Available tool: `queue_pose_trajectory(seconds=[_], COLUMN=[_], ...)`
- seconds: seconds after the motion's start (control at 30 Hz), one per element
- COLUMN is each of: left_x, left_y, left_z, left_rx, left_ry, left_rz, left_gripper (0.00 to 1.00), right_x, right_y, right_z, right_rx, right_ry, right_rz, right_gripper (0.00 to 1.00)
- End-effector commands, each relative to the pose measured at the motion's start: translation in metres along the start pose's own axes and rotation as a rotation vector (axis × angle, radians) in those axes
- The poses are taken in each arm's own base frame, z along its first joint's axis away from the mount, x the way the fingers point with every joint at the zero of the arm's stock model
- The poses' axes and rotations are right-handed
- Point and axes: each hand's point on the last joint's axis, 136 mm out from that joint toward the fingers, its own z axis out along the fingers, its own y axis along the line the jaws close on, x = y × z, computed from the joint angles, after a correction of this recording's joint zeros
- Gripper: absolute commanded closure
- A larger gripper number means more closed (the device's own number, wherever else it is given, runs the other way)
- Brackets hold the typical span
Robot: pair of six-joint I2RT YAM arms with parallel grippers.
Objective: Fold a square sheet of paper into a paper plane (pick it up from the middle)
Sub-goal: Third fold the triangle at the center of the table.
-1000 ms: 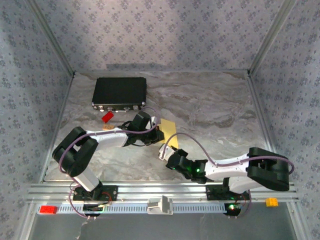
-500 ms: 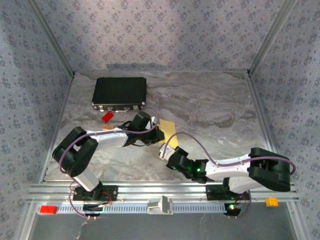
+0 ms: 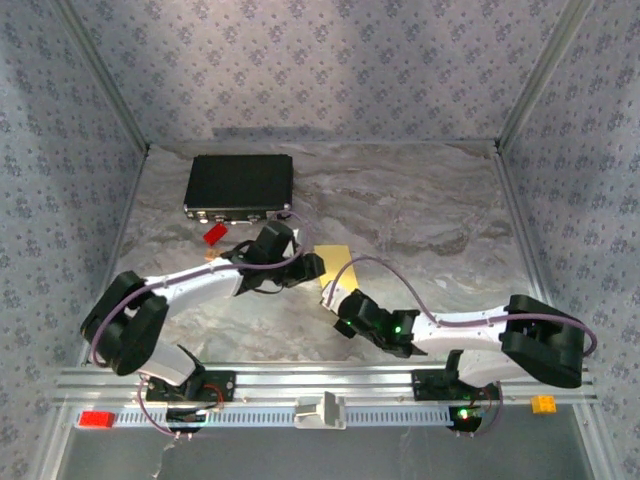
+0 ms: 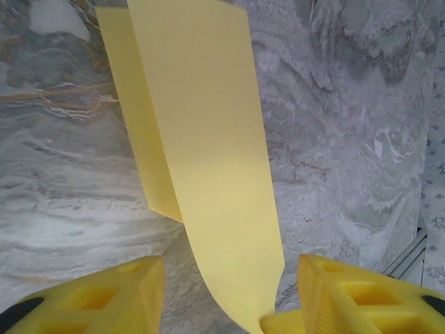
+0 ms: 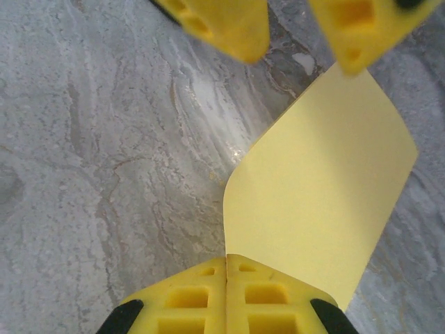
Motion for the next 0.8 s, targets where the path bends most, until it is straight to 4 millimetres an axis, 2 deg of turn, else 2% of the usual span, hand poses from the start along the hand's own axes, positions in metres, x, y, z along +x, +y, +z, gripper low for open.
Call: queue_pose_trajectory(seconds=[0.0,0.23,0.4,0.6,0.77], left_x=[-0.005,-0.008,-0.01,-0.013,-0.016], left_y=[0.015,0.017,0.014,0.009,-0.001], left_z=[-0.013,-0.022,-0.024,-0.023,-0.018], left_rx=[-0.068,-0.058,-0.048,-0.024,0.009], left_ry=[-0.045,-0.067,-0.066,-0.067,-0.044], left_rz=[0.014,0.01,0.015,0.024,0.047], left_gripper=[0.47,0.48,0.5,0.5,0.56], right_x=[-0.008,-0.014,-0.019,-0.022,-0.026], right_y=[0.009,0.014,0.011,0.019,0.029], right_z=[-0.004,-0.008,-0.01,-0.014,-0.016], right_rx=[-0.105,-0.295,-0.399,-0.492,-0.572], right_ry=[0.013,0.051,0.072,0.085,0.076], right_rz=[0.089,0.268,0.417,0.466,0.49], right_gripper=[1.0,1.0,1.0,1.0,1.0])
